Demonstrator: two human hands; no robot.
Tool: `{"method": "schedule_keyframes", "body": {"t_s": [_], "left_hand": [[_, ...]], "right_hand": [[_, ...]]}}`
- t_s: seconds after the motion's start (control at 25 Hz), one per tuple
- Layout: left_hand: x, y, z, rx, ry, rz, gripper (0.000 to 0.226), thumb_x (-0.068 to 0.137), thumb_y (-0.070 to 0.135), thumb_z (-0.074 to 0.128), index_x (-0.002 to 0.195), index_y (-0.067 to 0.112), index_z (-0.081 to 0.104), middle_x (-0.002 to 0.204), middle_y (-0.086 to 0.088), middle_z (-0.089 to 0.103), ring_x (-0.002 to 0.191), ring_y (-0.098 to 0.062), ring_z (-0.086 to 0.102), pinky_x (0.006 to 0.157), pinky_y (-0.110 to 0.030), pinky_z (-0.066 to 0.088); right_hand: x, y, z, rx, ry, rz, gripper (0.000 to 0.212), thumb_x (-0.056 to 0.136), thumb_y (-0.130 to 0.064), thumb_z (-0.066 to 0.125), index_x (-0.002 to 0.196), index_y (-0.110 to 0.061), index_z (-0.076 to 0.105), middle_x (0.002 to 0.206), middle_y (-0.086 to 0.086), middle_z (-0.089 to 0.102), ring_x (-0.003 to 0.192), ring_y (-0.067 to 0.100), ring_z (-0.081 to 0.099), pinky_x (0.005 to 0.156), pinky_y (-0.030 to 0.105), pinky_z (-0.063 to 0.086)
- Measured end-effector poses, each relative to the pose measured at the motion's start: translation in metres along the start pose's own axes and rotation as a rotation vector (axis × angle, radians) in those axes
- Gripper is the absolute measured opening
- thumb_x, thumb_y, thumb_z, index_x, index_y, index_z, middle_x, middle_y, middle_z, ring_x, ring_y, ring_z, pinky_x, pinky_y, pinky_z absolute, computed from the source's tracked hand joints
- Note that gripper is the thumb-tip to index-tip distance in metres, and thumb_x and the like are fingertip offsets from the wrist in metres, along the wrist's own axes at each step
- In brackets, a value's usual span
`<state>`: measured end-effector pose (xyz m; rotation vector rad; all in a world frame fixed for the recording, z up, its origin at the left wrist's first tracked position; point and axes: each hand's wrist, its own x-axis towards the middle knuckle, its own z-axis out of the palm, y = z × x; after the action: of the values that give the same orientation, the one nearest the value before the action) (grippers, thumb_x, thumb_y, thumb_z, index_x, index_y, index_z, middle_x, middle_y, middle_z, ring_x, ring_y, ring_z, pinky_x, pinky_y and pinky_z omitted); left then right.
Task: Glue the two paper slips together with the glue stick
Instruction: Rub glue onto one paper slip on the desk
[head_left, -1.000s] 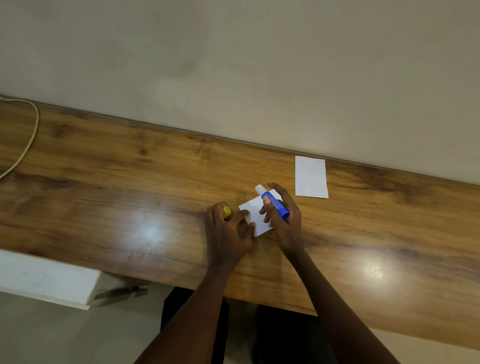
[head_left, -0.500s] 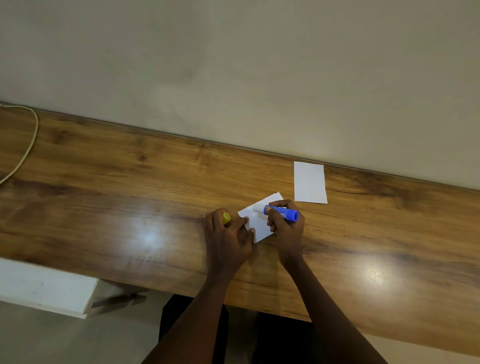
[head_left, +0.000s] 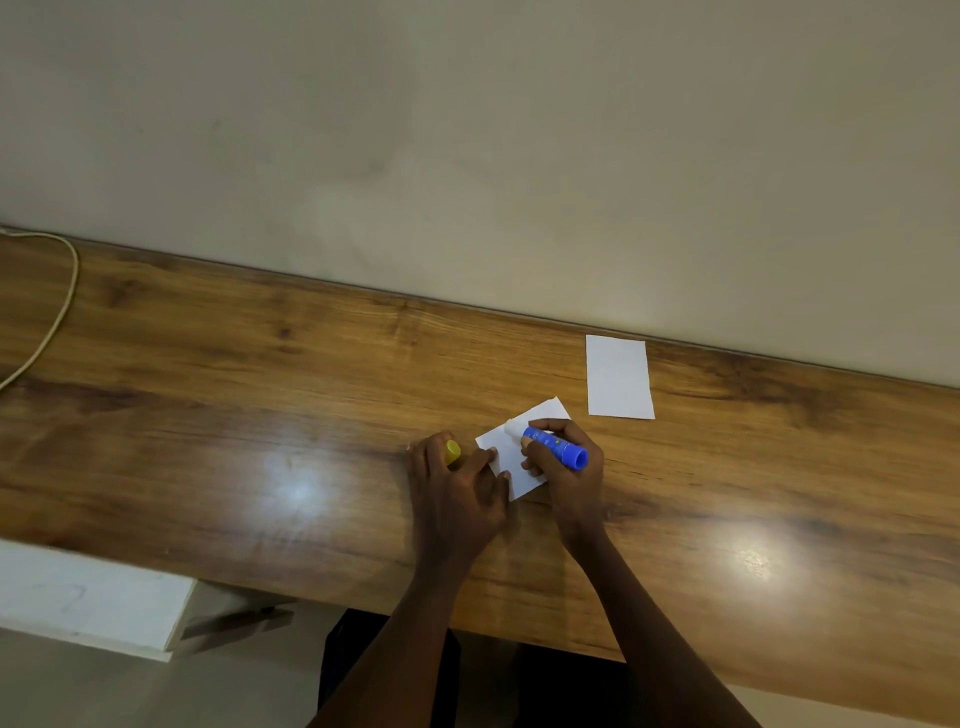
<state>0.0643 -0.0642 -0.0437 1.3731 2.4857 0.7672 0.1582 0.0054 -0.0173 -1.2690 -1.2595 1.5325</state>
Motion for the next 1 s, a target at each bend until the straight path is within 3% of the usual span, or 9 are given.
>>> {"method": "schedule_keyframes", "body": {"t_s": [0.16, 0.32, 0.56, 1.0], "left_hand": [[0.001, 0.0, 0.0, 0.004, -0.001, -0.006, 0.038, 0.068, 0.034, 0.073, 0.102, 0.017, 0.066, 0.112, -0.023, 0.056, 0.106, -0.038, 0.051, 0.085, -0.057, 0.048], [0.0, 0.001, 0.0, -0.01, -0.015, -0.014, 0.039, 0.069, 0.034, 0.072, 0.103, 0.016, 0.066, 0.116, -0.024, 0.055, 0.109, -0.038, 0.049, 0.089, -0.057, 0.046], [0.0, 0.0, -0.003, -0.028, -0.002, -0.008, 0.036, 0.068, 0.033, 0.073, 0.098, 0.013, 0.068, 0.114, -0.025, 0.054, 0.106, -0.037, 0.05, 0.086, -0.055, 0.048], [-0.001, 0.001, -0.002, -0.028, -0.006, 0.01, 0.041, 0.064, 0.026, 0.076, 0.1, 0.007, 0.066, 0.113, -0.026, 0.055, 0.106, -0.039, 0.05, 0.087, -0.056, 0.048]], "right_hand": [[0.0, -0.002, 0.0, -0.028, 0.007, -0.011, 0.015, 0.078, 0.007, 0.058, 0.088, -0.005, 0.056, 0.086, 0.015, 0.06, 0.06, 0.019, 0.054, 0.049, 0.009, 0.048], [0.001, -0.003, 0.005, -0.153, -0.02, -0.036, 0.018, 0.077, 0.003, 0.062, 0.087, -0.01, 0.056, 0.087, 0.008, 0.06, 0.066, 0.019, 0.056, 0.061, 0.019, 0.05], [0.004, 0.001, 0.007, -0.274, -0.045, -0.058, 0.016, 0.075, -0.003, 0.067, 0.08, -0.015, 0.058, 0.073, -0.003, 0.058, 0.064, 0.007, 0.054, 0.056, 0.001, 0.044], [0.007, 0.008, 0.007, -0.414, -0.148, -0.09, 0.021, 0.077, -0.016, 0.068, 0.096, -0.008, 0.066, 0.083, -0.002, 0.062, 0.068, 0.001, 0.055, 0.063, -0.004, 0.04]]}}
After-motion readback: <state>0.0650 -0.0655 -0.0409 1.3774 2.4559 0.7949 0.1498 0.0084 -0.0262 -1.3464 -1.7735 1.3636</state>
